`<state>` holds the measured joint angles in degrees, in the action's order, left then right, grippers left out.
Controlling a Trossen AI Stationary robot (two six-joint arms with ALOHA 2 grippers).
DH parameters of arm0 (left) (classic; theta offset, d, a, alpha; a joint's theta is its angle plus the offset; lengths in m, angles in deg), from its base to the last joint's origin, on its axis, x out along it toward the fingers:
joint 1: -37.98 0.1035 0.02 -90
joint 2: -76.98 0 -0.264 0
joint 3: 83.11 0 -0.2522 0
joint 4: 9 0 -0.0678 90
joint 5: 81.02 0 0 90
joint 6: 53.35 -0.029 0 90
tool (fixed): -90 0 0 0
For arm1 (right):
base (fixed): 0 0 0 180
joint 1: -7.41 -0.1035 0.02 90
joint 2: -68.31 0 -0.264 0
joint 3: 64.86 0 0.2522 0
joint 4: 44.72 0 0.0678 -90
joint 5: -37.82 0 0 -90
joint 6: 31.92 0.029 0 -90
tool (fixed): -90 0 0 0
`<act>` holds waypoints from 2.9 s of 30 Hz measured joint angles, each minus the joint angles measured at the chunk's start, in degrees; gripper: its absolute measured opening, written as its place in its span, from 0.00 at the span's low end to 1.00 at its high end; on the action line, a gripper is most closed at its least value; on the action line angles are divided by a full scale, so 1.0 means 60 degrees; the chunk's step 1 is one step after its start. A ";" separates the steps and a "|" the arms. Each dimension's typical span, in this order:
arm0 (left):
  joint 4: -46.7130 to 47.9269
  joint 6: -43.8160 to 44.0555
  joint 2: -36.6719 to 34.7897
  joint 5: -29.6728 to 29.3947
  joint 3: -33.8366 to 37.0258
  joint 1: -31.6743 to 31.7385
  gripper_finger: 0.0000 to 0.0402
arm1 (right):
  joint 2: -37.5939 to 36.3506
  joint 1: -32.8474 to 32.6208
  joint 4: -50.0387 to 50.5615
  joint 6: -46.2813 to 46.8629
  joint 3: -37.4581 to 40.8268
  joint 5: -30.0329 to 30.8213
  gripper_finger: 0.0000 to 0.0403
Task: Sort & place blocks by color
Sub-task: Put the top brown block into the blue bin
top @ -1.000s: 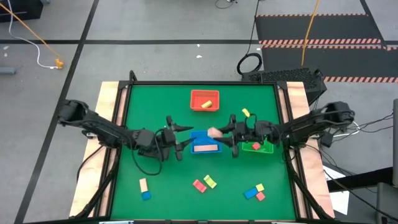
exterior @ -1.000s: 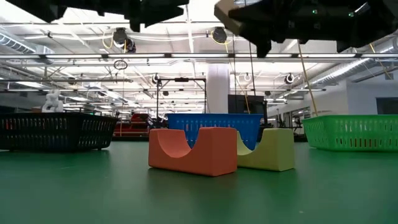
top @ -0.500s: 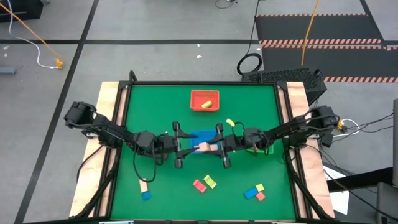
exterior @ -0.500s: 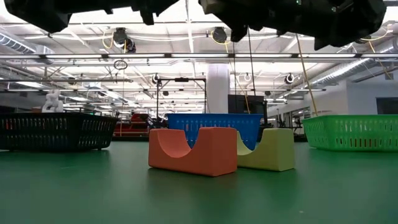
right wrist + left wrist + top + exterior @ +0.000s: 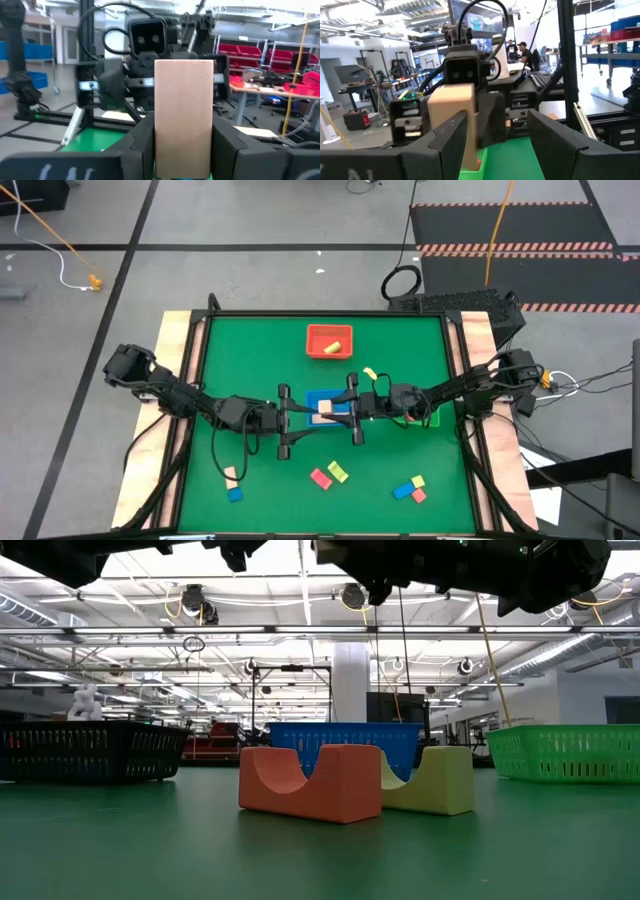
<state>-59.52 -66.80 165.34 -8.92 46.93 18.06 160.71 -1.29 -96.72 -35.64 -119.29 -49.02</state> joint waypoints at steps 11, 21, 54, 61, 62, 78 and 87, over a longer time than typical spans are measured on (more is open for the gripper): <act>-0.0024 -0.0130 0.0000 -0.0449 0.0002 0.0180 0.52 | 0.0000 -0.0077 0.0154 -0.0011 0.0007 -0.0306 0.28; 0.1100 0.0326 -0.0011 0.0392 -0.0671 0.0579 0.52 | -0.0004 -0.0071 0.0151 -0.0076 0.0011 -0.0295 0.28; 0.2782 0.0906 -0.0011 -0.0082 -0.1007 0.0731 0.33 | -0.0929 -0.0027 0.4956 0.1445 0.0025 0.0599 0.79; 0.4624 0.2094 -0.0011 -0.0784 -0.1007 0.1010 0.33 | -0.2723 -0.0020 0.8536 0.2889 0.0025 0.1752 0.78; 0.4911 0.2301 -0.0011 -0.0783 -0.1007 0.1077 0.33 | -0.2948 -0.0020 0.8958 0.3314 0.0025 0.1752 0.78; 0.4567 0.3248 0.1549 -0.0869 -0.1004 0.1631 0.33 | -0.3784 -0.0067 0.9215 0.9631 0.0025 0.1432 0.78; 0.4537 0.3276 0.1657 -0.0869 -0.1010 0.1631 0.33 | -0.3776 -0.0067 0.8877 1.0013 0.0029 0.0410 0.78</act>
<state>-32.30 -47.14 175.28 -14.14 40.87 27.84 138.05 -1.70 -43.46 24.44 -119.11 -46.56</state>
